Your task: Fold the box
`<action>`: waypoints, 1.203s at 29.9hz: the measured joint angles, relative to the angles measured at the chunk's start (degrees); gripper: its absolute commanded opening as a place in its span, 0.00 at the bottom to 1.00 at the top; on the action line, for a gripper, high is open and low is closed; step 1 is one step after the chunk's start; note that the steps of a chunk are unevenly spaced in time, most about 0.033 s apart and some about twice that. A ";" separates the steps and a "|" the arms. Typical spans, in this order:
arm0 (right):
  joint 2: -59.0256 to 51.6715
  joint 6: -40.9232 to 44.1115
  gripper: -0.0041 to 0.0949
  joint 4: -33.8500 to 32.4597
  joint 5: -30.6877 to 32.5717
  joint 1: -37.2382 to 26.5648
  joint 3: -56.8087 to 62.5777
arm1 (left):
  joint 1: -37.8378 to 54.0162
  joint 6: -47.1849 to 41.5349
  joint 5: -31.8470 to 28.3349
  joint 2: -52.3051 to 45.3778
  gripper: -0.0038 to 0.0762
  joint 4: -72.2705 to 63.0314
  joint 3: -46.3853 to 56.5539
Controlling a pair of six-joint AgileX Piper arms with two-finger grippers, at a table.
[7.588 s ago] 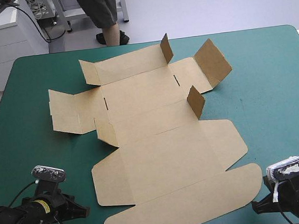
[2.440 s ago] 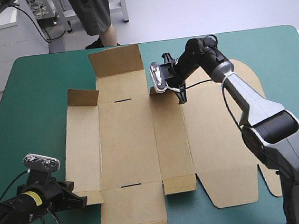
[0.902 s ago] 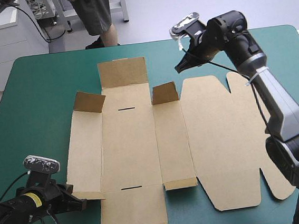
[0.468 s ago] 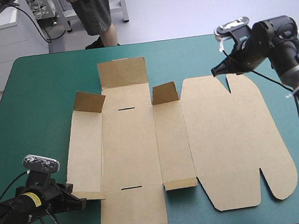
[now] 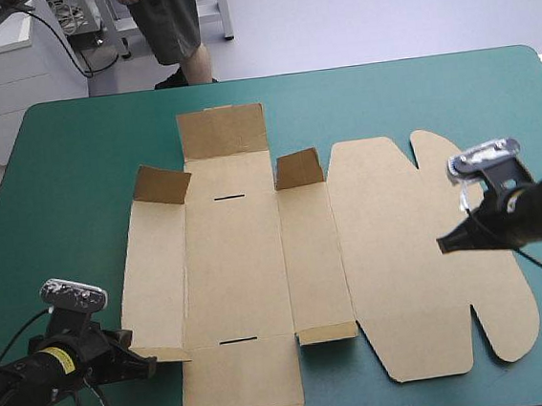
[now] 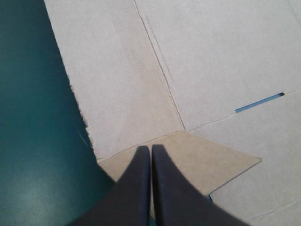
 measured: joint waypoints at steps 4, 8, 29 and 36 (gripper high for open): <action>-9.88 0.00 0.02 1.00 0.00 -0.06 7.76 | 0.00 0.00 -0.02 0.00 0.04 0.00 0.00; -19.00 1.53 0.02 1.34 0.05 -0.12 12.88 | 0.00 0.00 -0.06 0.00 0.04 0.00 0.00; -29.88 2.35 0.02 1.28 5.52 -0.12 15.28 | 0.00 0.27 6.76 15.01 0.68 -0.27 -16.90; -29.88 2.35 0.02 1.32 5.52 -0.12 15.30 | 0.00 2.85 7.52 24.47 0.74 -0.27 -22.49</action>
